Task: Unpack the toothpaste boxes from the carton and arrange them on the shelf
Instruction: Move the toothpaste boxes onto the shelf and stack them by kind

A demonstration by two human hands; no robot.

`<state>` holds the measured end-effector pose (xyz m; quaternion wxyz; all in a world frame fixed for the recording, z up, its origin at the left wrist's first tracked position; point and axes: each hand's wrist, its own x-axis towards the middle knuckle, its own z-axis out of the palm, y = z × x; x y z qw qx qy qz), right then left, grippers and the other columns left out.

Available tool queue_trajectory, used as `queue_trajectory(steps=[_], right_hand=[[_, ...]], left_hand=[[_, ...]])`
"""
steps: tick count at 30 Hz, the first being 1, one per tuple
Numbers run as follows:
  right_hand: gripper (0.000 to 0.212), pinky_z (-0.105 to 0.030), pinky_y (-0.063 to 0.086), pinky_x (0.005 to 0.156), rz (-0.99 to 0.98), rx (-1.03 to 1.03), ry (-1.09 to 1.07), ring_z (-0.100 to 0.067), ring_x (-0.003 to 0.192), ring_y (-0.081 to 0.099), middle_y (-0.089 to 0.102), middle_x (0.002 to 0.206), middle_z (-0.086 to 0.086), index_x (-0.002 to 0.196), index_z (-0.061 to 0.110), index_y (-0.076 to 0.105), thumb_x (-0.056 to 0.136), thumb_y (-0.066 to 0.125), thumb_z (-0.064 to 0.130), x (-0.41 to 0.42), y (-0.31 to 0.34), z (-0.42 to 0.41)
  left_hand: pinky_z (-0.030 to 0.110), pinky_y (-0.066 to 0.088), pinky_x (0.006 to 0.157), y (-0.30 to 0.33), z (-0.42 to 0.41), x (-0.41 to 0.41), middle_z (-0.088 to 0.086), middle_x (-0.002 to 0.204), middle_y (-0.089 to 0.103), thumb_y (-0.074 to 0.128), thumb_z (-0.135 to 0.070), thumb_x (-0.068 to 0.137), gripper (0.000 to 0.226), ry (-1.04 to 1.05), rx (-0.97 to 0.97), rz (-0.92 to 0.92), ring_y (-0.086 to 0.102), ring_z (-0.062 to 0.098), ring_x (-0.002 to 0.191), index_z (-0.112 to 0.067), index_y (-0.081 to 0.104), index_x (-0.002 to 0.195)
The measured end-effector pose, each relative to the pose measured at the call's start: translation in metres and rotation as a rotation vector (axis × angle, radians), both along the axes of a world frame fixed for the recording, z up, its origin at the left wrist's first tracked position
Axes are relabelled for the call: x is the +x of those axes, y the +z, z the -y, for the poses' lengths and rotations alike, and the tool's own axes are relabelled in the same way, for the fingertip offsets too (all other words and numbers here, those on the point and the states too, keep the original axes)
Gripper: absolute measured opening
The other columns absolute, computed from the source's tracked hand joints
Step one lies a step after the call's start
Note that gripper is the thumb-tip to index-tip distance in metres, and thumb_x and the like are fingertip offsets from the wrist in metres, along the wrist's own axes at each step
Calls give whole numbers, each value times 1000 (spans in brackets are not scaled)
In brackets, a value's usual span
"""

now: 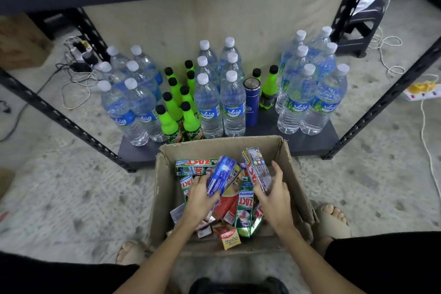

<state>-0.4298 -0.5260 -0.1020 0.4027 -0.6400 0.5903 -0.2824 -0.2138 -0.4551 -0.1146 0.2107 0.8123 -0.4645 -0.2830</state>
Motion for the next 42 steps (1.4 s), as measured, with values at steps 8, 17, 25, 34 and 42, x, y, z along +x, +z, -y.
queue_trajectory(steps=[8, 17, 25, 34, 42], right_hand=[[68, -24, 51, 90, 63, -171, 265, 5, 102, 64, 70, 108, 18, 136, 47, 46, 77, 80, 51, 3, 102, 16], [53, -13, 51, 74, 69, -504, 437, 5, 84, 67, 73, 96, 20, 124, 35, 65, 76, 86, 35, -3, 292, 40], [48, -11, 48, 78, -38, -714, 511, 5, 90, 67, 71, 96, 29, 117, 41, 67, 73, 86, 42, -20, 449, 52], [53, -31, 52, 93, -204, -723, 499, -3, 102, 66, 70, 113, 15, 125, 34, 63, 79, 77, 53, -21, 511, 147], [45, -44, 32, 107, -458, -682, 439, -13, 117, 57, 62, 125, 18, 130, 42, 52, 90, 64, 57, -23, 499, 237]], left_hand=[[4, 39, 85, 107, -24, 42, -10, 112, 52, 73, -37, 85, 58, -55, -255, -4, 55, -4, 98, -15, 56, 136], [23, 53, 94, 287, -38, 85, -10, 121, 59, 69, -58, 74, 69, -164, -501, 36, 63, 4, 109, -25, 59, 133], [10, 46, 95, 438, -36, 94, -14, 121, 65, 78, -30, 86, 52, -281, -589, 118, 63, -4, 110, -28, 59, 135], [24, 50, 100, 524, 53, 122, -16, 121, 70, 74, -33, 91, 45, -395, -549, 181, 65, -3, 110, -22, 61, 132], [38, 48, 108, 518, 156, 155, -13, 123, 69, 68, -29, 96, 34, -457, -447, 270, 63, -3, 115, -22, 61, 128]])
